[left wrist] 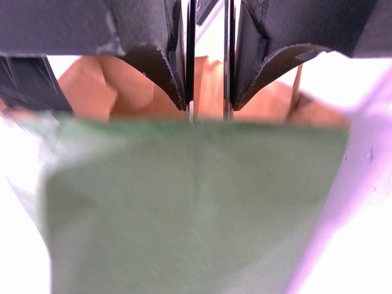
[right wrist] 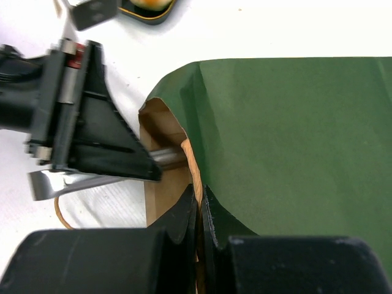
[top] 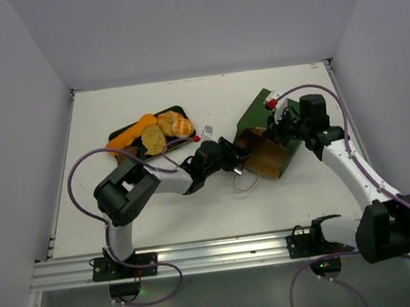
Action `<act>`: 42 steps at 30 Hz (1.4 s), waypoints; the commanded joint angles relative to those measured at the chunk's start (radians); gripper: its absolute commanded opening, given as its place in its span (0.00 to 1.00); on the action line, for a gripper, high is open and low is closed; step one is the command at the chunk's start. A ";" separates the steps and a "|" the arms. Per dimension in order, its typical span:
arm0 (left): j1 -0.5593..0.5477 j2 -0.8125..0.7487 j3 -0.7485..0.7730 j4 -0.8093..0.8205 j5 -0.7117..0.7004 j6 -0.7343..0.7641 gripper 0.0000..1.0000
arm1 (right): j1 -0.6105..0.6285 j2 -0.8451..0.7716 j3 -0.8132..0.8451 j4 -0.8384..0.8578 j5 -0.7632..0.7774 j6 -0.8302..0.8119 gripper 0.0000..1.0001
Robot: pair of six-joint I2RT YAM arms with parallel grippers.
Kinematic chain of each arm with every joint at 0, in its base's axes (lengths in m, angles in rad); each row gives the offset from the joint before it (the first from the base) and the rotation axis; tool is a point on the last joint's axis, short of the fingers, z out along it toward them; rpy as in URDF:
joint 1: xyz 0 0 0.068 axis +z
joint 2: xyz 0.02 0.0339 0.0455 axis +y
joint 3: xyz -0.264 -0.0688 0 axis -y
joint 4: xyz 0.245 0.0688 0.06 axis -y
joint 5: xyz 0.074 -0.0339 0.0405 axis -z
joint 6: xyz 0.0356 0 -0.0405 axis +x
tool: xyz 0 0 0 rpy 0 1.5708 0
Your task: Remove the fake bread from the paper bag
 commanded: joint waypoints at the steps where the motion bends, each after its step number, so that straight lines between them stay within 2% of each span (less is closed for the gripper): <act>1: 0.001 -0.112 -0.042 0.024 -0.008 0.073 0.00 | 0.002 -0.021 0.013 0.035 0.041 0.017 0.00; 17: -0.062 -0.382 -0.246 -0.133 -0.012 0.095 0.00 | -0.004 -0.021 0.010 0.047 0.060 0.030 0.00; 25: -0.063 -0.358 -0.241 -0.187 -0.008 0.079 0.01 | -0.004 -0.021 0.008 0.047 0.057 0.032 0.00; 31: -0.063 -0.353 -0.240 -0.191 -0.008 0.076 0.12 | -0.004 -0.026 0.005 0.047 0.053 0.030 0.00; 37: -0.063 -0.366 -0.232 -0.190 -0.008 0.084 0.33 | -0.004 -0.026 0.005 0.048 0.047 0.030 0.00; 42: -0.063 -0.355 -0.228 -0.191 0.020 0.084 0.37 | -0.004 -0.026 0.003 0.048 0.046 0.030 0.00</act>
